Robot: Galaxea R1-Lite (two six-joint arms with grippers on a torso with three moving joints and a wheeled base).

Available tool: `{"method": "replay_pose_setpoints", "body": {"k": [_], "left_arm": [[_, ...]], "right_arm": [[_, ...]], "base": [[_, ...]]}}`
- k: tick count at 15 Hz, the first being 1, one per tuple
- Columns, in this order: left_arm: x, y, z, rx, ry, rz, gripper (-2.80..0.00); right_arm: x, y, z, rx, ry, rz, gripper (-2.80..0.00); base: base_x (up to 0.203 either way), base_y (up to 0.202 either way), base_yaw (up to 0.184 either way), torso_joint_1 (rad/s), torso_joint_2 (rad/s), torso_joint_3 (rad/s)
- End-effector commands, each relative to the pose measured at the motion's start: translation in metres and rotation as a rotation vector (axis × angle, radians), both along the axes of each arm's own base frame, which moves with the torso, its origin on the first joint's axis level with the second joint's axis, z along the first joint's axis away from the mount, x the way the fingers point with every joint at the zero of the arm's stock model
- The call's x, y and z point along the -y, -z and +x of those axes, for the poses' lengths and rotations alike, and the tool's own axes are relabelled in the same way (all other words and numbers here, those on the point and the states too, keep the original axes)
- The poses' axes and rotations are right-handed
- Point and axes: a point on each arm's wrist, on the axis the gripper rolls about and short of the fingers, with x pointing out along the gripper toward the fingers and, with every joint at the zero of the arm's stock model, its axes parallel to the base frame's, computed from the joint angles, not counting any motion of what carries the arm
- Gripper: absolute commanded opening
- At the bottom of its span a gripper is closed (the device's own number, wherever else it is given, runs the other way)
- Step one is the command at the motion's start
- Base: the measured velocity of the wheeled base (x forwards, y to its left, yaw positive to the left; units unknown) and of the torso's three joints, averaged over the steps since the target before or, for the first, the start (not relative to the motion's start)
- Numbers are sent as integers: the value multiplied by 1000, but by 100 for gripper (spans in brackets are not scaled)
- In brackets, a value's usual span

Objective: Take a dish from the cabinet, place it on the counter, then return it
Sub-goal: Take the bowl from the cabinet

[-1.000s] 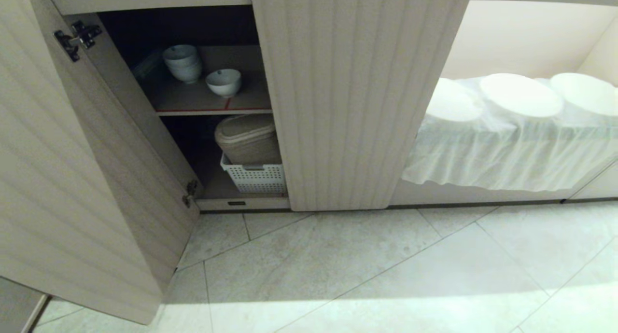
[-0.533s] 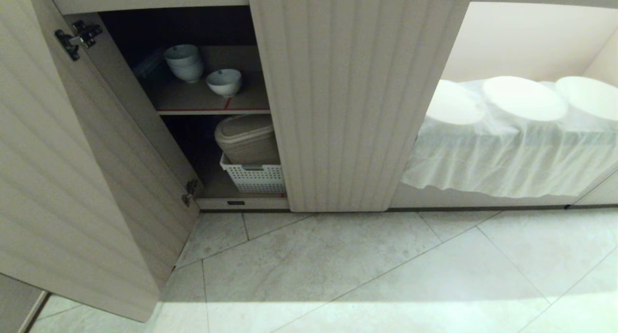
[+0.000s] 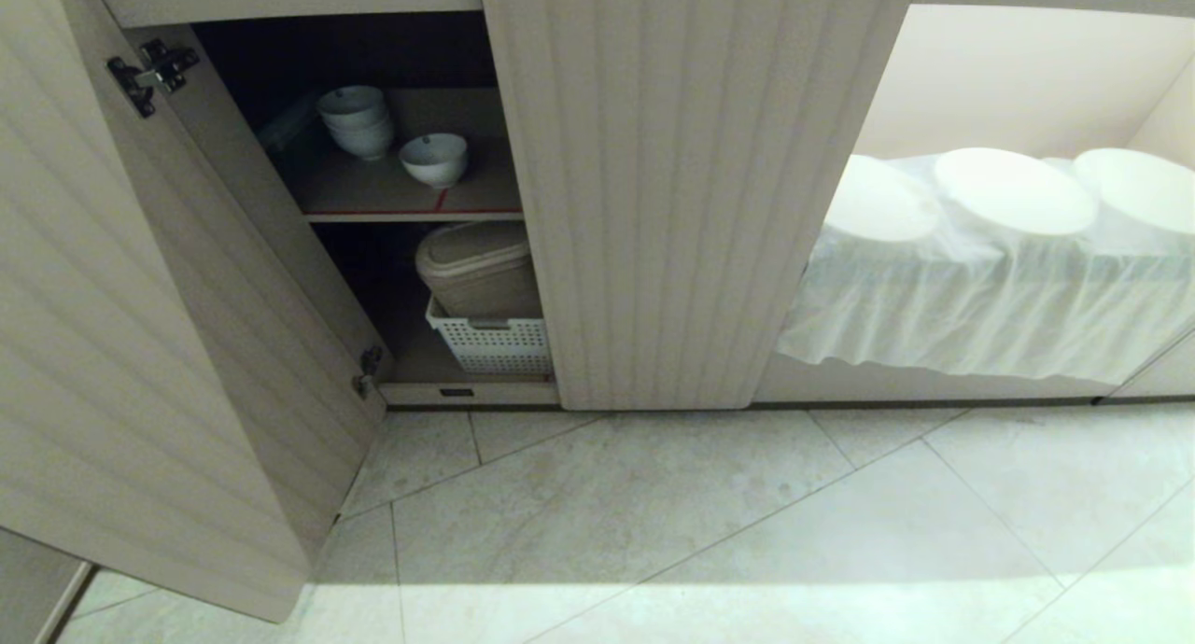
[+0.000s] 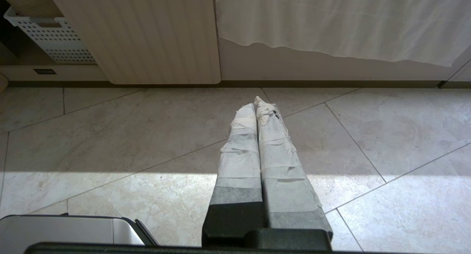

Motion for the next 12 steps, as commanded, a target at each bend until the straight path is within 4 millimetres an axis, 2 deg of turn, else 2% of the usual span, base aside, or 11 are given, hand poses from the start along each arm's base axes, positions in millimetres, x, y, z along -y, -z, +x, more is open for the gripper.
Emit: {"method": "replay_pose_setpoints", "body": {"k": [1,12], "left_arm": [[0,0,0,0,-1,0,-280],[0,0,0,0,-1,2,-280]], "right_arm": [[0,0,0,1,0,0,-280],[0,0,0,1,0,0,-280]], "base": [[0,0,0,0,0,0],[0,0,0,0,0,0]]}}
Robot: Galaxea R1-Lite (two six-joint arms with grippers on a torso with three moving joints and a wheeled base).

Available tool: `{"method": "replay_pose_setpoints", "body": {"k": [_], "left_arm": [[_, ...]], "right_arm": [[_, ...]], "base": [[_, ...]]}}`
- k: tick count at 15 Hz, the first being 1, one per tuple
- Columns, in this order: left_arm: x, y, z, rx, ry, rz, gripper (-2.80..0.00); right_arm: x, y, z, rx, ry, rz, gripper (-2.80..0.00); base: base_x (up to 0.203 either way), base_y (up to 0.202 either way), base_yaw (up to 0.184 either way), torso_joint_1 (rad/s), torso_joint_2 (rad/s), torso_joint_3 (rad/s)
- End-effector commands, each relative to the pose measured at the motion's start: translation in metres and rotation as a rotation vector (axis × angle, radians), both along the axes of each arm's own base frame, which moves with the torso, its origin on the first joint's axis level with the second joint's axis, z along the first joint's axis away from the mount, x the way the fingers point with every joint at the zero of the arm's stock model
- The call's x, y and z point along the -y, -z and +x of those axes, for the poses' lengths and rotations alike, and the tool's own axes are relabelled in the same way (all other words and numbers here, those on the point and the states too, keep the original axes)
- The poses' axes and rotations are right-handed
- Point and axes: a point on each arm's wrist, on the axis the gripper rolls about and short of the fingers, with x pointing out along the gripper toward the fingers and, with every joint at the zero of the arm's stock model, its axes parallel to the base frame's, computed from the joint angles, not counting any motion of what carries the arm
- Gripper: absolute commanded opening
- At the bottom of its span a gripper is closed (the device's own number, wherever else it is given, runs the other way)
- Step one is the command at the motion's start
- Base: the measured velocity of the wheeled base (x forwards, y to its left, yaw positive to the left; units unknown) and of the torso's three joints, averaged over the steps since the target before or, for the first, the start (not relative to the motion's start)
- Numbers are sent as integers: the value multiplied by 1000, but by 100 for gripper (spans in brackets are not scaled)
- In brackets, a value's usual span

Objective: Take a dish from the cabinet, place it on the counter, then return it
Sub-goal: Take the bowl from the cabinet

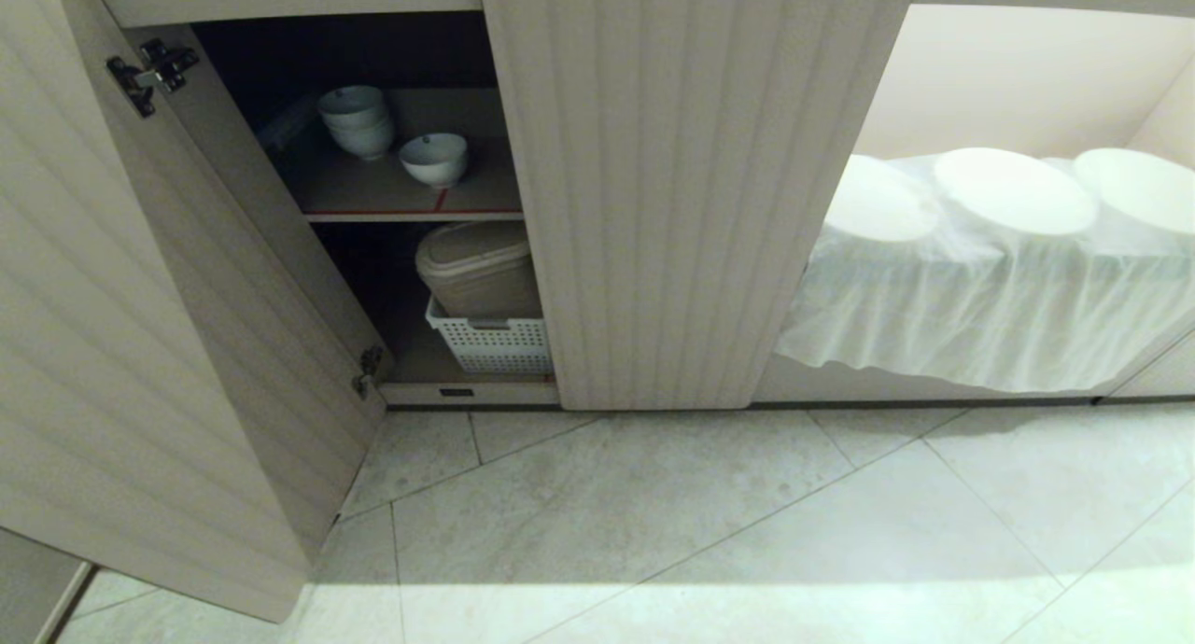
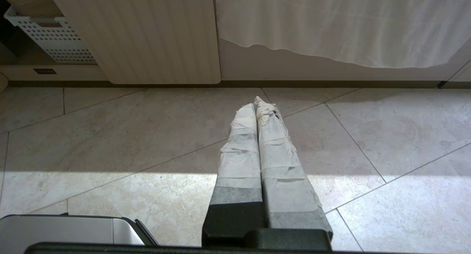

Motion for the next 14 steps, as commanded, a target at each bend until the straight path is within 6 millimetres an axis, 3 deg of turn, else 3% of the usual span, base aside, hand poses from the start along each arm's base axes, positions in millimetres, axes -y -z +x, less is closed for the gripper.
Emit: {"method": "replay_pose_setpoints", "body": {"k": [1,11,14], "left_arm": [[0,0,0,0,0,1,-280],[0,0,0,0,0,2,-280],[0,0,0,0,0,2,-280]], "right_arm": [[0,0,0,0,1,1,-280],[0,0,0,0,0,1,-280],[0,0,0,0,0,1,-280]], "base": [[0,0,0,0,0,0],[0,0,0,0,0,0],[135,0,2,7,2,1]]}}
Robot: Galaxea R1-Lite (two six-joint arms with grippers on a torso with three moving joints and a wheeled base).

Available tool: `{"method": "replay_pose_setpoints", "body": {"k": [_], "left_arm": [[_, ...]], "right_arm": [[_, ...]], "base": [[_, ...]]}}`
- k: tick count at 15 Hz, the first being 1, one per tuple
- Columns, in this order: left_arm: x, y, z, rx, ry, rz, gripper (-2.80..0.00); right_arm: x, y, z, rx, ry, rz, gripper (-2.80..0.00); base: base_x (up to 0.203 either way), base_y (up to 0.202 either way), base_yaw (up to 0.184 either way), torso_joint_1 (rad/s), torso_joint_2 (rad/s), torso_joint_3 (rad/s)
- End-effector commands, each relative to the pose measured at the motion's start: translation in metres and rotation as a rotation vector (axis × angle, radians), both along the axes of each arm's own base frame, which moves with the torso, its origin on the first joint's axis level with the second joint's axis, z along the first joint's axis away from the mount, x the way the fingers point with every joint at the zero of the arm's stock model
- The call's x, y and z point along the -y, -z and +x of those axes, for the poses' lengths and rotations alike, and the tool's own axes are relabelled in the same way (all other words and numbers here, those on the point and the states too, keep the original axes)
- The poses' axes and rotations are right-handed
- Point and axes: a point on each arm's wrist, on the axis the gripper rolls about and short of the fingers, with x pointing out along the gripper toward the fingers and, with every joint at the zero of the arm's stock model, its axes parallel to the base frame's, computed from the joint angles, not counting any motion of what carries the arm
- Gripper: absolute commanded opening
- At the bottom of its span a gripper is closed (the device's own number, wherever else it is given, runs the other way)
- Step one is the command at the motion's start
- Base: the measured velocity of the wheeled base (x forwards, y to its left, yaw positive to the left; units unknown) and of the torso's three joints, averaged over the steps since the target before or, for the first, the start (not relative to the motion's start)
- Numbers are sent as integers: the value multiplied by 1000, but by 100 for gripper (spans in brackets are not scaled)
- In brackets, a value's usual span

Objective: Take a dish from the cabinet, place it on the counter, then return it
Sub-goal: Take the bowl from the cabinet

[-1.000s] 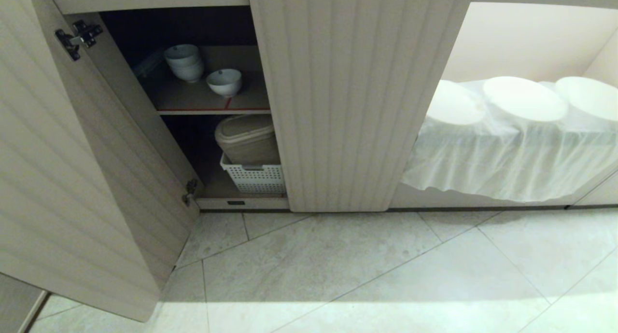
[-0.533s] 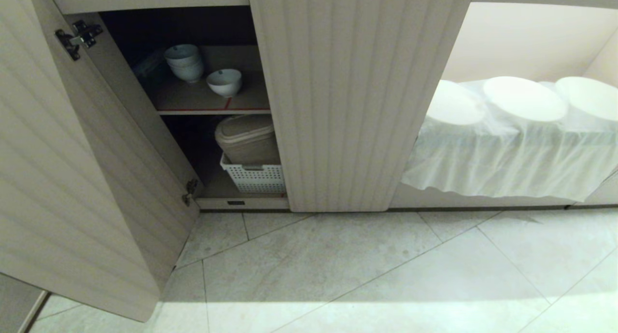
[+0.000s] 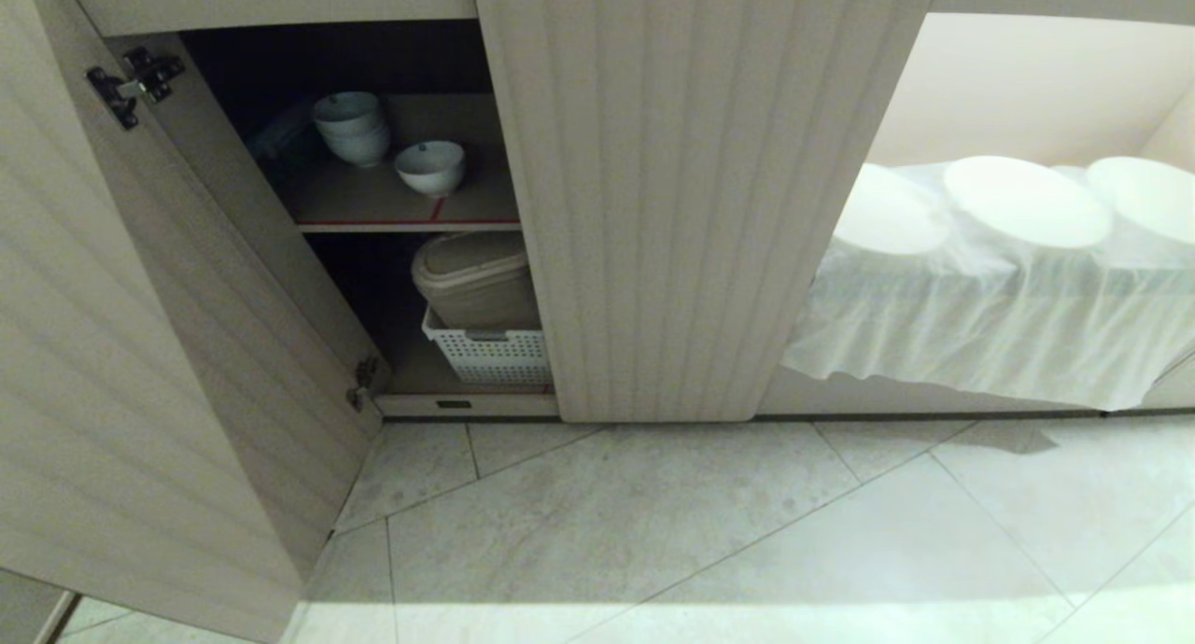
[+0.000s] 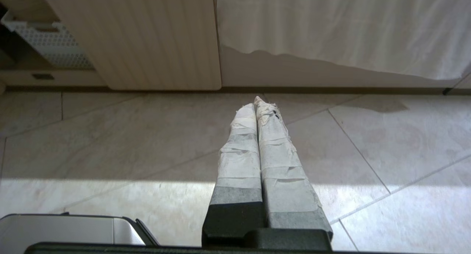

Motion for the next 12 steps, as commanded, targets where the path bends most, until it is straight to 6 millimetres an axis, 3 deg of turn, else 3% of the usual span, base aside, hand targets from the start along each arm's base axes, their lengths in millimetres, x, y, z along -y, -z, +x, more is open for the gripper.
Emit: {"method": "replay_pose_setpoints", "body": {"k": [1,12], "left_arm": [[0,0,0,0,0,0,-280],[0,0,0,0,1,0,-280]], "right_arm": [[0,0,0,1,0,0,-280],[0,0,0,1,1,0,-280]], "base": [[200,0,3,-1,4,1],[194,0,0,2,4,3]]}}
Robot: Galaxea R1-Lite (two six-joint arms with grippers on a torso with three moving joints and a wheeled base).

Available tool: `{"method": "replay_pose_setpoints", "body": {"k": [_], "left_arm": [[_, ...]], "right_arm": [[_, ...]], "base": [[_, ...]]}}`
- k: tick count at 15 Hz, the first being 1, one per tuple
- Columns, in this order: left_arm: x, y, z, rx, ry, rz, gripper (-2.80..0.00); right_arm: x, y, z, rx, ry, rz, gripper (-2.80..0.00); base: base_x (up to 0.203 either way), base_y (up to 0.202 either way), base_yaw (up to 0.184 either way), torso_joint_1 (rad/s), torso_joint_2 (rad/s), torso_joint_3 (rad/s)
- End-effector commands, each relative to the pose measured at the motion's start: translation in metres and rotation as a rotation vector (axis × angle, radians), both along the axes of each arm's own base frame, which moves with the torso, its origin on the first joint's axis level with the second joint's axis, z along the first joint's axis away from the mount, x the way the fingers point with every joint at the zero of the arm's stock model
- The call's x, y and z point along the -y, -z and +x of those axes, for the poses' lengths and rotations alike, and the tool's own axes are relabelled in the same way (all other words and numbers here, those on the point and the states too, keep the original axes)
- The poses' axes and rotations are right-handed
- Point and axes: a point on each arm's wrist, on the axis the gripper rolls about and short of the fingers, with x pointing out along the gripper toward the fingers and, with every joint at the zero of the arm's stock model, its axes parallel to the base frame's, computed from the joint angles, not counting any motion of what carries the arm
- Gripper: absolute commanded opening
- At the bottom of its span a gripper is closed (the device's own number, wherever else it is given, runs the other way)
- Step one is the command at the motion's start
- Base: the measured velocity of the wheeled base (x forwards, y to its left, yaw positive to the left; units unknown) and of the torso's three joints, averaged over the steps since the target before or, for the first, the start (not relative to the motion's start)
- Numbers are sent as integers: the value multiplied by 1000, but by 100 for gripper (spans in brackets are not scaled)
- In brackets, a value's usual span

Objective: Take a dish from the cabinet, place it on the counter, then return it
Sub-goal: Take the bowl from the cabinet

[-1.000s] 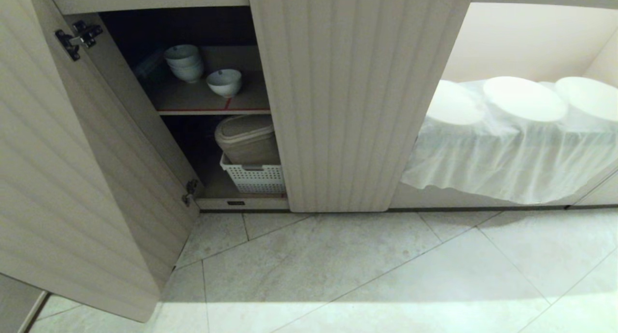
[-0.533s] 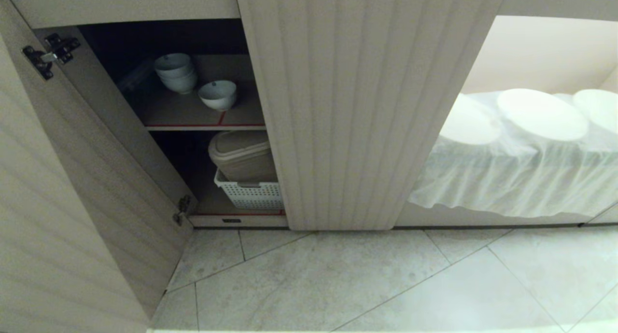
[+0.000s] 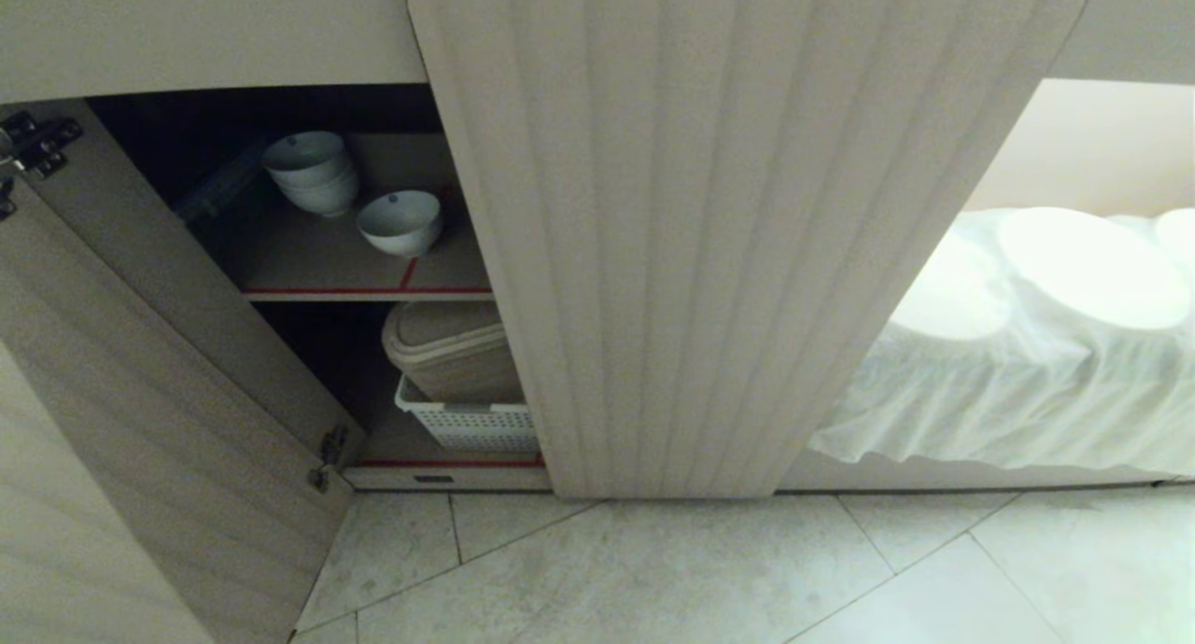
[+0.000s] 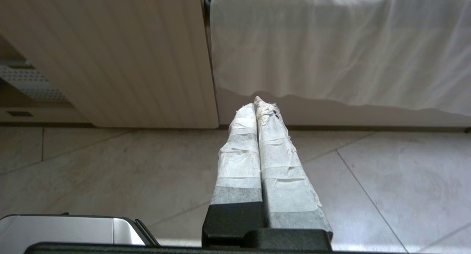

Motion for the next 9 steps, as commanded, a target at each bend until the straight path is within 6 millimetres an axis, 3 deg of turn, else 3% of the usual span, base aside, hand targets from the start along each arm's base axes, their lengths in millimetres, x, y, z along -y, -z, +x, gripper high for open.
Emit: {"method": "replay_pose_setpoints", "body": {"k": [1,9], "left_arm": [[0,0,0,0,1,0,-280],[0,0,0,0,-1,0,-280]], "right_arm": [[0,0,0,0,0,0,-280],[0,0,0,0,1,0,-280]], "base": [[197,0,1,0,3,5],[195,0,2,2,1,3]]}}
